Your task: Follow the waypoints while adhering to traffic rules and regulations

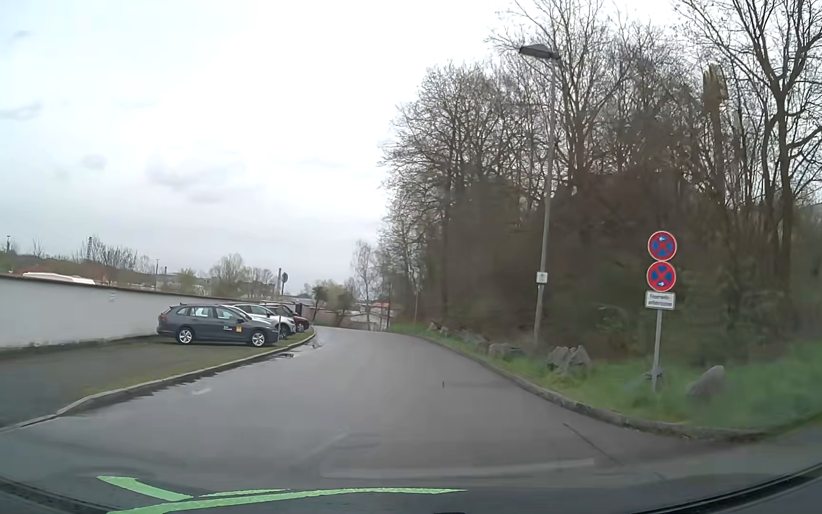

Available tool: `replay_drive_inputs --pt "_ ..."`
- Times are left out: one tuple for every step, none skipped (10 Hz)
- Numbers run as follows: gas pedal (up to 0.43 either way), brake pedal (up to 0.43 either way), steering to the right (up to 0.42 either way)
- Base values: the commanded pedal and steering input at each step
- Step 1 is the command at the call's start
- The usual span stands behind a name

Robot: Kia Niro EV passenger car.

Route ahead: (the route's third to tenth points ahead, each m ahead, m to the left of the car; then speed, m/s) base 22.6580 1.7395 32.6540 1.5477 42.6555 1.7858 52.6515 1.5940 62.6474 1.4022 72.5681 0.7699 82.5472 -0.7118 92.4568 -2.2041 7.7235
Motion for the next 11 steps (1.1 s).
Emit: replay_drive_inputs --pt "0.319 0.0 -0.001" --pt "0.319 0.0 -0.002" --pt "0.319 0.0 -0.002" --pt "0.319 0.0 -0.002" --pt "0.319 0.0 -0.002" --pt "0.319 0.0 -0.005" --pt "0.319 0.0 -0.005" --pt "0.319 0.0 -0.004" --pt "0.319 0.0 -0.004" --pt "0.319 0.0 -0.004" --pt "0.319 0.0 -0.004"
